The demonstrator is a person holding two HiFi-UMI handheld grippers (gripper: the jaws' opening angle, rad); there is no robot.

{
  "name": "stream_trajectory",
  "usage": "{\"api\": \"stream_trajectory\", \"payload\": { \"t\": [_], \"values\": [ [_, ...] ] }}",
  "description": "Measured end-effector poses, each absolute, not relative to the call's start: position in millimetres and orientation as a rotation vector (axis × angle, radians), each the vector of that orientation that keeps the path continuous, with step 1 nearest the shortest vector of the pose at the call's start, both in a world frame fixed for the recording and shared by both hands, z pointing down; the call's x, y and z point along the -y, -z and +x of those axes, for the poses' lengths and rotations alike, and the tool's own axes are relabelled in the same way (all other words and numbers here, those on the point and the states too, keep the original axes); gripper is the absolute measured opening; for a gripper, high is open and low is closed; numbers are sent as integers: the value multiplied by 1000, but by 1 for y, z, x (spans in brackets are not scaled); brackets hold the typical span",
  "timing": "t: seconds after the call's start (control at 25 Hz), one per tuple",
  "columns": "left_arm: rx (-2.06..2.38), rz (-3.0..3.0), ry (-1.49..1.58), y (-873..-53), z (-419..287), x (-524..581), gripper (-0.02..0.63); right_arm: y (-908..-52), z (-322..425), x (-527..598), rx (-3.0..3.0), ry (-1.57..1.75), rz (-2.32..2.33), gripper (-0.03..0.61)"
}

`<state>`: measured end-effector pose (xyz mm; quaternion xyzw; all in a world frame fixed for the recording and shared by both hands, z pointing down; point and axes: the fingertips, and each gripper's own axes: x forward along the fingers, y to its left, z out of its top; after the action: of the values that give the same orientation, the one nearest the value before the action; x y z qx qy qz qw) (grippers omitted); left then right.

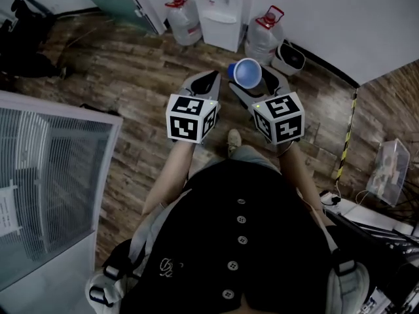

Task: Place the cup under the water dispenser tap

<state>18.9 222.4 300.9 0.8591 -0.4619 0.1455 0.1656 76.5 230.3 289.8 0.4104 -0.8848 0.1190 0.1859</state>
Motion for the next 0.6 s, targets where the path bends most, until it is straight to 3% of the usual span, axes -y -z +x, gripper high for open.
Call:
{"api": "stream_trajectory", "payload": {
  "t": [0.6],
  "values": [
    [1379,2384,-392,-309,40,-105,2,-300,95,-109,2519,-351,1067,356]
  ]
}}
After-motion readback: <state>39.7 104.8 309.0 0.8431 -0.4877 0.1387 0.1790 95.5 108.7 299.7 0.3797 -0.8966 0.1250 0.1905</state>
